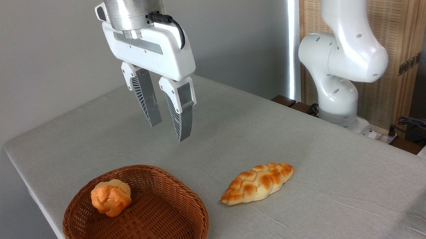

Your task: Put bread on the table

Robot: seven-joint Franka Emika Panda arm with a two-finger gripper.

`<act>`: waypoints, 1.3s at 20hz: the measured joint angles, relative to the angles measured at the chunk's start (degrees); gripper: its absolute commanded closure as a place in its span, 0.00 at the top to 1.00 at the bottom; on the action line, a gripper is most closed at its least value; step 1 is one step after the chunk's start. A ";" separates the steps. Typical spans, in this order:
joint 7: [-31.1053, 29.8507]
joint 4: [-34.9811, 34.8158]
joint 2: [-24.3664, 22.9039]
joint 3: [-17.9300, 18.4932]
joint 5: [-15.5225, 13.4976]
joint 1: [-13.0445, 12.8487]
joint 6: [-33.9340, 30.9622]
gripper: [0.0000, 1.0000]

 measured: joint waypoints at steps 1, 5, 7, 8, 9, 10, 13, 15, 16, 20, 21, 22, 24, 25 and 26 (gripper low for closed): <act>0.00 0.00 0.00 -0.01 0.00 0.00 0.00 1.00; 0.00 0.00 0.01 -0.14 0.00 -0.12 0.07 1.00; 0.00 -0.01 0.09 -0.62 -0.02 -0.31 1.11 1.00; 0.00 -0.03 0.22 -1.22 -0.02 -0.42 2.00 1.00; 0.00 -0.20 0.38 -1.88 -0.02 -0.56 3.22 1.00; 0.00 -0.64 0.55 -2.37 -0.02 -0.81 4.87 1.00; 0.00 -2.95 1.43 -3.56 -0.03 -2.00 12.32 1.00; 0.00 -4.20 2.92 -4.80 -0.03 -2.33 17.96 1.00; 0.00 -4.57 4.00 -5.54 -0.02 -2.41 20.49 1.00; 0.12 -5.22 9.34 -8.60 0.01 -2.61 28.33 1.00; 0.49 -5.29 10.52 -9.18 0.53 -2.61 29.50 1.00; 0.88 -5.42 11.52 -9.58 1.88 -2.62 30.39 1.00; 1.20 -5.91 12.84 -10.28 5.50 -2.61 31.92 1.00; 1.21 -6.32 13.18 -10.54 7.15 -2.60 32.87 1.00; 1.21 -6.84 13.33 -10.69 8.31 -2.61 33.86 1.00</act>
